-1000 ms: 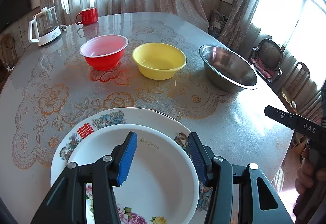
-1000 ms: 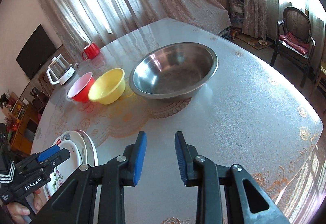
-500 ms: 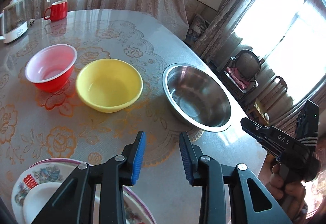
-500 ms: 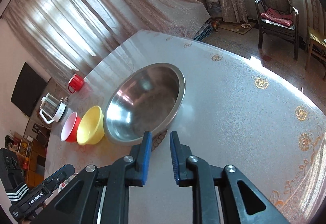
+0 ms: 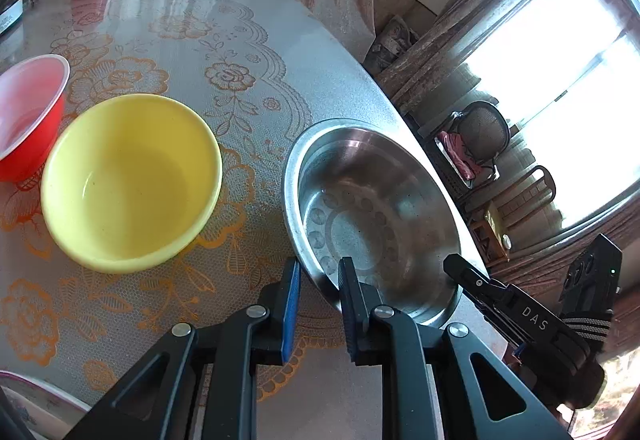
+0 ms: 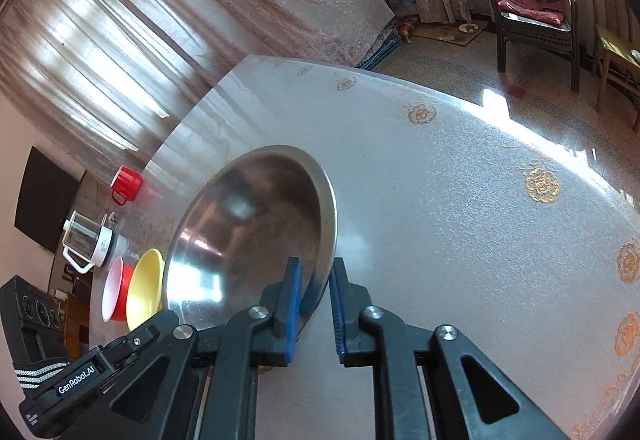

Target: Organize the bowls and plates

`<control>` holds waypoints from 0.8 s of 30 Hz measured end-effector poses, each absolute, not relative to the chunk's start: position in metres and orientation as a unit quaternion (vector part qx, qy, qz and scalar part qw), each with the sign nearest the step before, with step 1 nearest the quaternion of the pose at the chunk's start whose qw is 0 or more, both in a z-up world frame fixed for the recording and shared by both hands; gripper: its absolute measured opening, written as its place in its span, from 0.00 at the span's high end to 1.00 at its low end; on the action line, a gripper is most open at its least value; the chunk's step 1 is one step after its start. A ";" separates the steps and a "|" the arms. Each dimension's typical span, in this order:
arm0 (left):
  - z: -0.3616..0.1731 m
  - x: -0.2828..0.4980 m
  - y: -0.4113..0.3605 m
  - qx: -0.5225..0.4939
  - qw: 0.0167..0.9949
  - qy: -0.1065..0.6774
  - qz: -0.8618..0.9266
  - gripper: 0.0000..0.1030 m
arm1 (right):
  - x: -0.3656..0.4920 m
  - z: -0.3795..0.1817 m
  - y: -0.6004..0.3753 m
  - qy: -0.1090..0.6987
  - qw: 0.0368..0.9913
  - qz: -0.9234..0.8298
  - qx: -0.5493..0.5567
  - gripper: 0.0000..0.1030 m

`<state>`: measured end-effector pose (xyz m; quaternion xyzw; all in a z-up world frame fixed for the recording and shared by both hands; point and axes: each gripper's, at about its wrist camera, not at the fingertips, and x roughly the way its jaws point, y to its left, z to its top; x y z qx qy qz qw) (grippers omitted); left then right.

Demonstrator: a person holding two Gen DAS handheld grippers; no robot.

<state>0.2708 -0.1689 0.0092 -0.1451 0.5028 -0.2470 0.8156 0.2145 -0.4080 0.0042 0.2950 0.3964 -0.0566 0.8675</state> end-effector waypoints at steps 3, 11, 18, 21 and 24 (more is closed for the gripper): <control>0.010 0.265 -0.165 -0.140 0.819 0.497 -0.250 0.81 | 0.210 0.004 -0.406 0.392 0.872 -0.053 0.288 0.88; 0.013 0.240 -0.151 -0.127 0.827 0.488 -0.248 0.81 | 0.192 0.007 -0.393 0.393 0.877 -0.038 0.274 0.87; 0.020 0.209 -0.130 -0.122 0.838 0.476 -0.239 0.81 | 0.167 0.014 -0.372 0.390 0.885 -0.018 0.255 0.87; 0.020 0.197 -0.123 -0.117 0.840 0.473 -0.236 0.81 | 0.158 0.017 -0.362 0.394 0.888 -0.012 0.238 0.86; 0.018 0.187 -0.115 -0.120 0.837 0.478 -0.236 0.80 | 0.149 0.017 -0.356 0.396 0.887 -0.005 0.237 0.86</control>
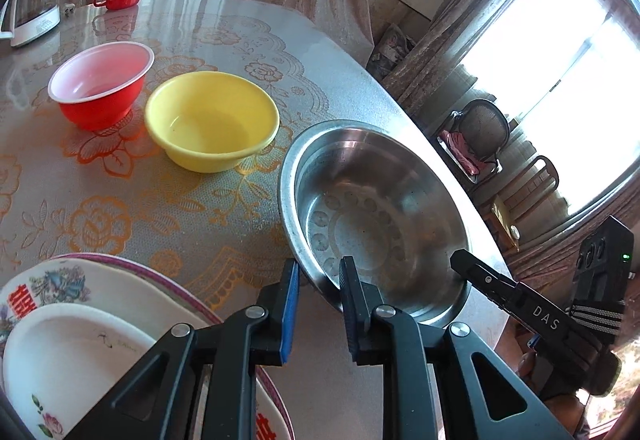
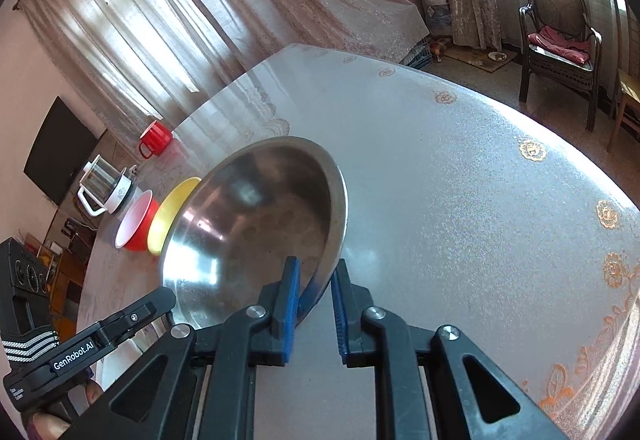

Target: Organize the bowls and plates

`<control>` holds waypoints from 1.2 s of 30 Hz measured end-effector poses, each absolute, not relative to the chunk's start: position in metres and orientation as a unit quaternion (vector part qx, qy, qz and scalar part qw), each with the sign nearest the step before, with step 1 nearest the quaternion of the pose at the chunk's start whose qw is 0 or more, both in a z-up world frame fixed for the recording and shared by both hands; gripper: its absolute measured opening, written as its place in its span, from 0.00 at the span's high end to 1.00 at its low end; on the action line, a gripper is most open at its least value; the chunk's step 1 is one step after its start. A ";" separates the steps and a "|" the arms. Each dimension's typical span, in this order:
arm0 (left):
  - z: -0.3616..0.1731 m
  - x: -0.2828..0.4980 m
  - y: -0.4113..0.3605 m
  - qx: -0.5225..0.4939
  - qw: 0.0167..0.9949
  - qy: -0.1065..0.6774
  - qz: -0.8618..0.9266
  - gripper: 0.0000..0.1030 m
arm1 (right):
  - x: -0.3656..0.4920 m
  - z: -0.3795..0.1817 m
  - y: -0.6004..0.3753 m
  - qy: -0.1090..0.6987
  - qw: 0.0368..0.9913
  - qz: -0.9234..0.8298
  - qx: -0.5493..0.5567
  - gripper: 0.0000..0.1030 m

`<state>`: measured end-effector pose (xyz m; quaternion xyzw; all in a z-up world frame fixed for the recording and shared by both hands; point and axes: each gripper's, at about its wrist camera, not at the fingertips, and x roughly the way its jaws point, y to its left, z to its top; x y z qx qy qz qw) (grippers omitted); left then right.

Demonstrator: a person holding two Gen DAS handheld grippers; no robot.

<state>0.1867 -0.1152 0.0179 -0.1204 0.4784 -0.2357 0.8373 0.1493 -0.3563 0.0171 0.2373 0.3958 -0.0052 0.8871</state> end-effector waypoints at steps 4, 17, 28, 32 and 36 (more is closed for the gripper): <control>0.012 0.176 -0.109 -0.117 0.834 0.487 -0.232 0.80 | 0.139 0.012 -0.351 0.405 0.883 0.001 0.237 0.86; 0.012 0.160 -0.100 -0.113 0.828 0.493 -0.243 0.73 | 0.128 0.005 -0.344 0.416 0.877 0.010 0.242 0.85; 0.022 0.164 -0.081 -0.125 0.837 0.477 -0.236 0.63 | 0.127 0.016 -0.348 0.415 0.878 0.009 0.239 0.71; 0.024 0.175 -0.064 -0.144 0.841 0.473 -0.221 0.59 | 0.128 0.031 -0.350 0.398 0.889 0.002 0.225 0.66; 0.026 0.192 -0.046 -0.167 0.837 0.482 -0.197 0.52 | 0.138 0.047 -0.346 0.386 0.894 0.011 0.225 0.61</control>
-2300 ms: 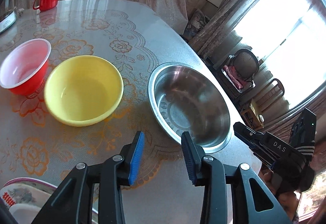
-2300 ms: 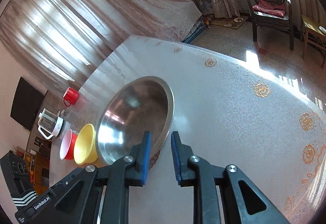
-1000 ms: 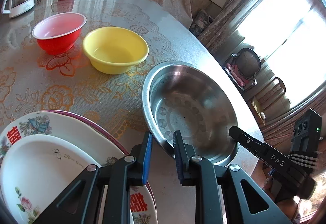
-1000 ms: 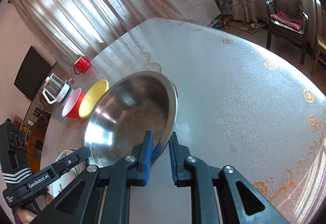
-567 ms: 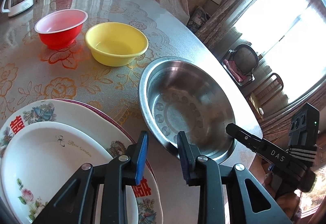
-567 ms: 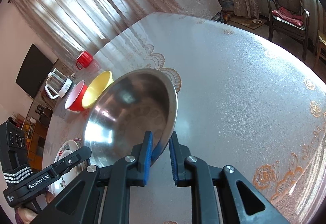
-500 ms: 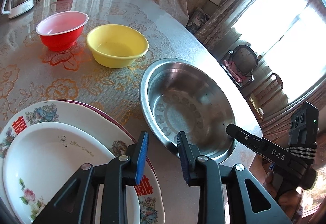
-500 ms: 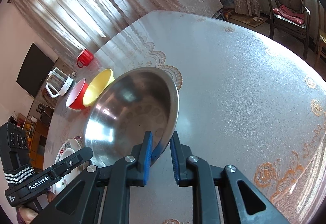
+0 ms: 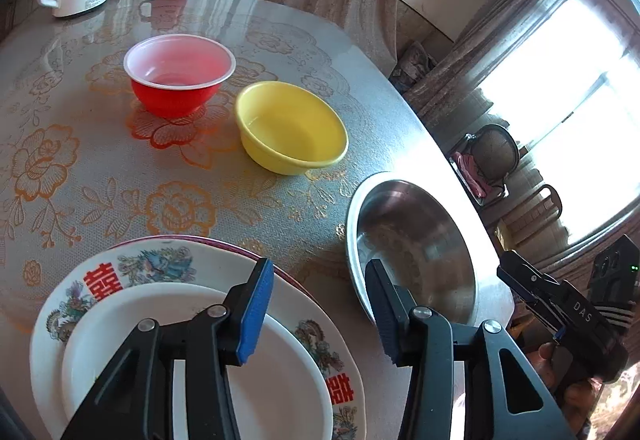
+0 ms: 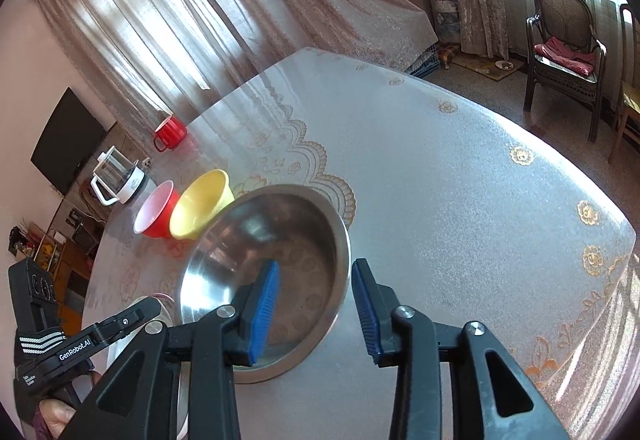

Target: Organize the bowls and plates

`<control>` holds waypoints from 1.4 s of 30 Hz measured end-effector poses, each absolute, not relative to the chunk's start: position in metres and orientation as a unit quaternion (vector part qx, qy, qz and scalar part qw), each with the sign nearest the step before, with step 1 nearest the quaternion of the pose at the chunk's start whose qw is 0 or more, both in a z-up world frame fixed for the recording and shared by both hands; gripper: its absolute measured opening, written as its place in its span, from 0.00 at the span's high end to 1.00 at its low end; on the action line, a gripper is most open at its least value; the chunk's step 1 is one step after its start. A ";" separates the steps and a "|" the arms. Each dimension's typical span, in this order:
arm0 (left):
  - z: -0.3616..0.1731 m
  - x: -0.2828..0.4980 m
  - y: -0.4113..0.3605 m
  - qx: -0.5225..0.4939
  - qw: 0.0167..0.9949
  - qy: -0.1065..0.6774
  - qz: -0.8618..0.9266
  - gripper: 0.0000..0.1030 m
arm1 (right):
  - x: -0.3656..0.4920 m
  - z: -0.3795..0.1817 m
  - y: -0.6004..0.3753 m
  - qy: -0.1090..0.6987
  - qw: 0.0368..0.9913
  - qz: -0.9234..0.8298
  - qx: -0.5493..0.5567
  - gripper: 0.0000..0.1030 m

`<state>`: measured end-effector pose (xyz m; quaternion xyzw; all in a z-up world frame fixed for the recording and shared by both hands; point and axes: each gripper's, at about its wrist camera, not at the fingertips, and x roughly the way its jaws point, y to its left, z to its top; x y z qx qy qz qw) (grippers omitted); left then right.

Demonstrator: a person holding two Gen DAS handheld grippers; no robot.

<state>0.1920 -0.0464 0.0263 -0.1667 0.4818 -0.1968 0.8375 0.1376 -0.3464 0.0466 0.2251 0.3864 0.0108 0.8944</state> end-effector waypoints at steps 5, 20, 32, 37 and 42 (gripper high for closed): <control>0.022 0.222 -0.030 -0.197 0.818 0.508 -0.187 0.48 | 0.172 0.055 -0.325 0.398 0.877 0.085 0.256 0.61; 0.016 0.301 -0.013 -0.266 0.814 0.491 -0.158 0.58 | 0.311 0.023 -0.279 0.476 0.806 0.144 0.321 0.61; -0.003 0.319 -0.026 -0.241 0.816 0.508 -0.131 0.69 | 0.342 0.005 -0.268 0.506 0.817 0.108 0.255 0.63; -0.003 0.321 -0.032 -0.228 0.820 0.509 -0.125 0.78 | 0.350 0.004 -0.256 0.517 0.827 0.102 0.195 0.87; -0.001 0.314 -0.034 -0.216 0.826 0.505 -0.131 0.85 | 0.345 0.004 -0.257 0.512 0.835 0.093 0.181 0.91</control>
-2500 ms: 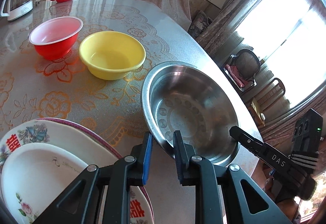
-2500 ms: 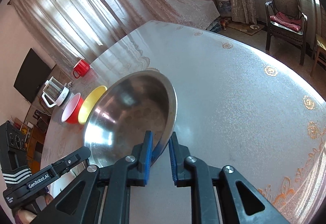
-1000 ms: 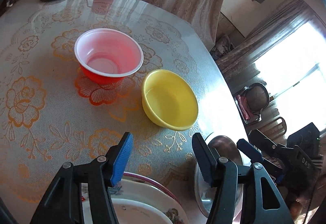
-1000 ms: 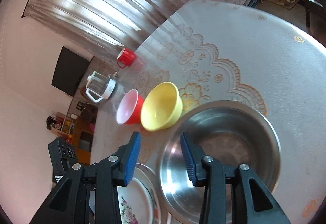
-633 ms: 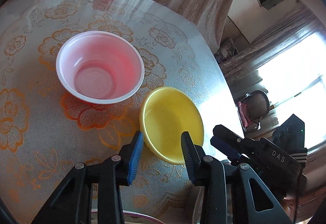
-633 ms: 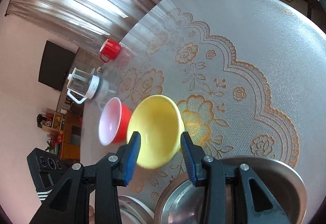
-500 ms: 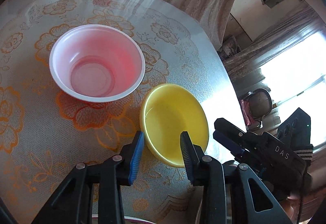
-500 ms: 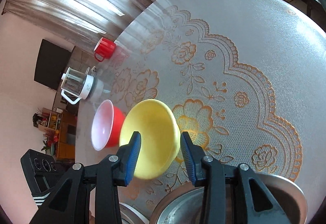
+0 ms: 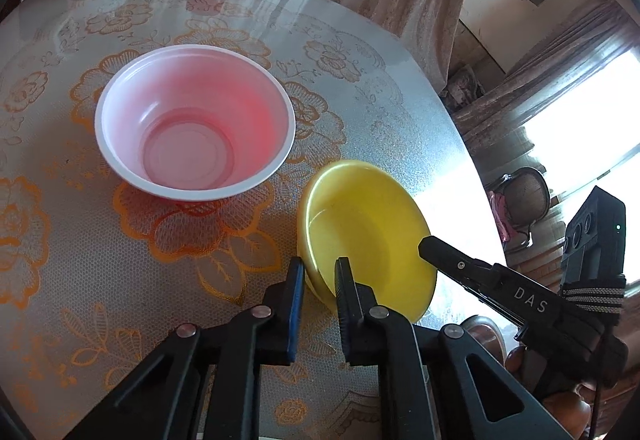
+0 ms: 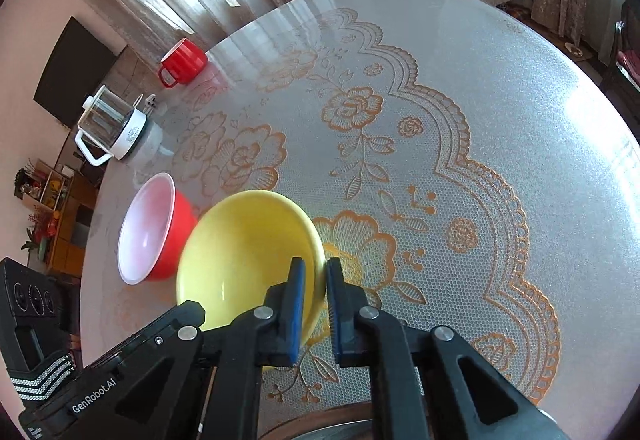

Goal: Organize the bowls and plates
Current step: 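Grasp the rim of the yellow plastic bowl with the right gripper, then lift the yellow bowl and lower it into the steel bowl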

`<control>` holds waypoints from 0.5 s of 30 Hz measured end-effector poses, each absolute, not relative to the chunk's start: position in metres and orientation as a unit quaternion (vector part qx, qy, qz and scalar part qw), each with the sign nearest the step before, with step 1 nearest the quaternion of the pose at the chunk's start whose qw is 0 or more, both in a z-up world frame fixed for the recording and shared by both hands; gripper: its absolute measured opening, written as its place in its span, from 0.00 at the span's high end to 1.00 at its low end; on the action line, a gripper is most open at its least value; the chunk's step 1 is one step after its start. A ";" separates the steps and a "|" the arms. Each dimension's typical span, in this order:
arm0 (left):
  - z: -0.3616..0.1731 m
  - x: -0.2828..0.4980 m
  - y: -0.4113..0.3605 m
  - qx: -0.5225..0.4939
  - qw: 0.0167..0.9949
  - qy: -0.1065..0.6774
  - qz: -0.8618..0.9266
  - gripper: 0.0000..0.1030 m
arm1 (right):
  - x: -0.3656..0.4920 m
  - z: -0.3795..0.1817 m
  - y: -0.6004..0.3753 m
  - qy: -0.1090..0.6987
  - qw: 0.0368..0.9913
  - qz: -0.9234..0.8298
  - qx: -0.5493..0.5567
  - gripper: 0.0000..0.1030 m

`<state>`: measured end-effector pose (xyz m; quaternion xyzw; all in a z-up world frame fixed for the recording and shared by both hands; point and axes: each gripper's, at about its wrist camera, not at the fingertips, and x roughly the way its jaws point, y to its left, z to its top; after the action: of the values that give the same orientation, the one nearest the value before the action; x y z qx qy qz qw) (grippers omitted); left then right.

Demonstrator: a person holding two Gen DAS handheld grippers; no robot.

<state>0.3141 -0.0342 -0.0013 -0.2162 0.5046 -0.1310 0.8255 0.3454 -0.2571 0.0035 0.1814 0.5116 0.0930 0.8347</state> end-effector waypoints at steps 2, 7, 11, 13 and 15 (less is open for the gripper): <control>0.001 0.312 -0.035 -0.211 0.828 0.503 -0.133 0.85 | 0.343 0.004 -0.260 0.509 0.836 0.092 0.185 0.91; 0.009 0.302 -0.034 -0.200 0.837 0.491 -0.137 0.85 | 0.335 0.011 -0.259 0.499 0.841 0.095 0.187 0.91; 0.018 0.299 -0.033 -0.203 0.837 0.485 -0.148 0.85 | 0.326 0.020 -0.261 0.487 0.847 0.102 0.190 0.91; 0.022 0.294 -0.033 -0.201 0.840 0.481 -0.152 0.85 | 0.319 0.026 -0.262 0.480 0.850 0.103 0.192 0.91; 0.027 0.288 -0.033 -0.201 0.840 0.478 -0.159 0.85 | 0.313 0.032 -0.264 0.474 0.852 0.107 0.195 0.91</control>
<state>0.2877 -0.0332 0.0272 -0.2009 0.4780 -0.1587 0.8402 0.3126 -0.2636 0.0317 0.1945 0.4741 0.1066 0.8521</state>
